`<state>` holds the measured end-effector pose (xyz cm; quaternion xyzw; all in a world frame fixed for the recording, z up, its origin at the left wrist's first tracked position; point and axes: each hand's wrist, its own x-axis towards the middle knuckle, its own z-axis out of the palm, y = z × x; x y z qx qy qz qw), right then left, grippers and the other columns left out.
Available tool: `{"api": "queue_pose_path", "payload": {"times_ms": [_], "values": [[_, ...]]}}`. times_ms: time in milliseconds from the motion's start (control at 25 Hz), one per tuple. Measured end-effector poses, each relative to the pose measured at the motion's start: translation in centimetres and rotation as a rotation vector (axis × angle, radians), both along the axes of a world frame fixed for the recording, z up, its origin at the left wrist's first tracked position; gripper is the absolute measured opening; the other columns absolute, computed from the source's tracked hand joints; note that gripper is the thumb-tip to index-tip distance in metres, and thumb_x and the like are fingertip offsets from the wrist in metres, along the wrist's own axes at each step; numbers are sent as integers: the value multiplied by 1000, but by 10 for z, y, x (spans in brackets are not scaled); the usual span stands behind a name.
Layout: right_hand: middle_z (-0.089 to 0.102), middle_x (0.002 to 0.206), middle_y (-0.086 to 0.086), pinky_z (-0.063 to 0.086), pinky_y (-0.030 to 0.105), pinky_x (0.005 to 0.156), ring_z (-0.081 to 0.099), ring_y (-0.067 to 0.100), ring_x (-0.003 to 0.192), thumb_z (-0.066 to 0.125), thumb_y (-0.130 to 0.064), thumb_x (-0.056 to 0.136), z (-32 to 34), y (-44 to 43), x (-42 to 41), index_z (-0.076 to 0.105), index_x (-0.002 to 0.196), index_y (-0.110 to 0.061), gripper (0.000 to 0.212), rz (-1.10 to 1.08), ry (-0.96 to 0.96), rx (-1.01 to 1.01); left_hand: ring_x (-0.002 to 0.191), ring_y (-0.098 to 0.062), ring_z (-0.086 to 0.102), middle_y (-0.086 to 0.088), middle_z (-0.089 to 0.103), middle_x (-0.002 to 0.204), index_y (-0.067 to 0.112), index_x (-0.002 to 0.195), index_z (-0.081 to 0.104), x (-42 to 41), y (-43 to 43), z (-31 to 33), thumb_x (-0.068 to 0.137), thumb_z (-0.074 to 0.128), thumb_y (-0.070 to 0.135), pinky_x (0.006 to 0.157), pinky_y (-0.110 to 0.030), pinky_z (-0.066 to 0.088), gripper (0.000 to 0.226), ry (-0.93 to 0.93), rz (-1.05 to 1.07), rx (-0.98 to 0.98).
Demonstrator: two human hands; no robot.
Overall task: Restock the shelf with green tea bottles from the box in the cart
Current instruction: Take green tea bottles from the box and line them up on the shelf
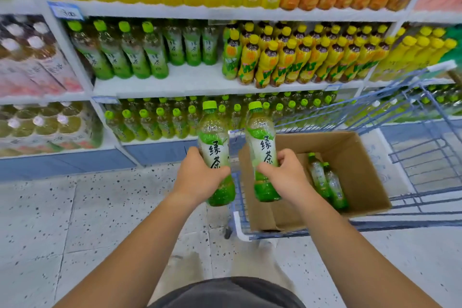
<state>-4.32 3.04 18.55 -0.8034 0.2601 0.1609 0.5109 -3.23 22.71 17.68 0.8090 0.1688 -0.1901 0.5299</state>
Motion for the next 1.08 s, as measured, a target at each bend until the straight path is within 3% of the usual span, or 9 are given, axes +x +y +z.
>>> {"api": "queue_pose_path", "payload": {"times_ms": [80, 240, 360, 480, 600, 680, 800, 960, 1080], "values": [[61, 93, -4, 49, 30, 61, 61, 13, 77, 73, -23, 84, 12, 40, 8, 52, 108, -15, 33, 3, -39, 16, 84, -11, 63, 3, 64, 98, 19, 110, 51, 5, 39, 14, 76, 80, 26, 64, -34, 52, 45, -56, 42, 7], [72, 97, -4, 59, 43, 79, 70, 18, 86, 72, -20, 81, 12, 97, 36, 65, 107, -24, 26, 42, -105, 37, 85, -9, 65, 7, 68, 97, 21, 107, 57, 23, 91, 21, 72, 80, 27, 66, -33, 55, 43, -117, 127, 1], [71, 103, -4, 55, 32, 71, 67, 11, 88, 71, -18, 85, 5, 125, 62, 63, 113, -23, 30, 94, -129, 52, 86, -8, 66, 8, 68, 97, 24, 108, 57, 44, 114, 16, 68, 81, 30, 71, -36, 58, 46, -136, 179, 6], [67, 103, -13, 46, 17, 62, 62, -3, 86, 73, -22, 86, -8, 140, 97, 60, 115, -29, 32, 185, -164, 67, 84, 0, 60, 10, 64, 97, 23, 106, 53, 74, 124, 5, 72, 82, 24, 61, -24, 49, 45, -165, 225, -5], [67, 102, -17, 47, 12, 65, 60, -9, 86, 77, -27, 85, -31, 145, 139, 58, 113, -34, 34, 245, -182, 72, 83, -3, 62, 7, 65, 96, 22, 107, 53, 111, 126, -15, 71, 83, 23, 61, -23, 50, 46, -168, 230, 17], [69, 100, -16, 54, 17, 72, 64, -8, 85, 78, -26, 84, -51, 144, 171, 59, 106, -37, 31, 246, -193, 86, 85, -6, 64, 5, 65, 97, 22, 106, 53, 143, 126, -34, 69, 84, 25, 64, -26, 53, 48, -171, 207, 47], [72, 100, -14, 59, 28, 79, 69, -1, 87, 80, -22, 82, -83, 139, 219, 60, 101, -39, 32, 212, -210, 103, 82, -3, 63, 8, 66, 94, 23, 104, 54, 193, 125, -59, 68, 84, 26, 60, -21, 49, 47, -195, 162, 85], [74, 98, -11, 60, 36, 83, 71, 7, 90, 81, -22, 80, -132, 133, 281, 67, 108, -29, 32, 176, -236, 88, 76, 0, 65, 10, 68, 90, 25, 102, 55, 255, 122, -101, 68, 84, 25, 62, -24, 56, 44, -223, 153, 116], [75, 96, -11, 60, 35, 83, 71, 4, 87, 80, -22, 81, -160, 133, 322, 68, 109, -25, 31, 169, -293, 101, 72, 9, 62, 13, 65, 89, 25, 103, 55, 297, 115, -128, 71, 82, 18, 54, -9, 48, 44, -317, 179, 96]]}}
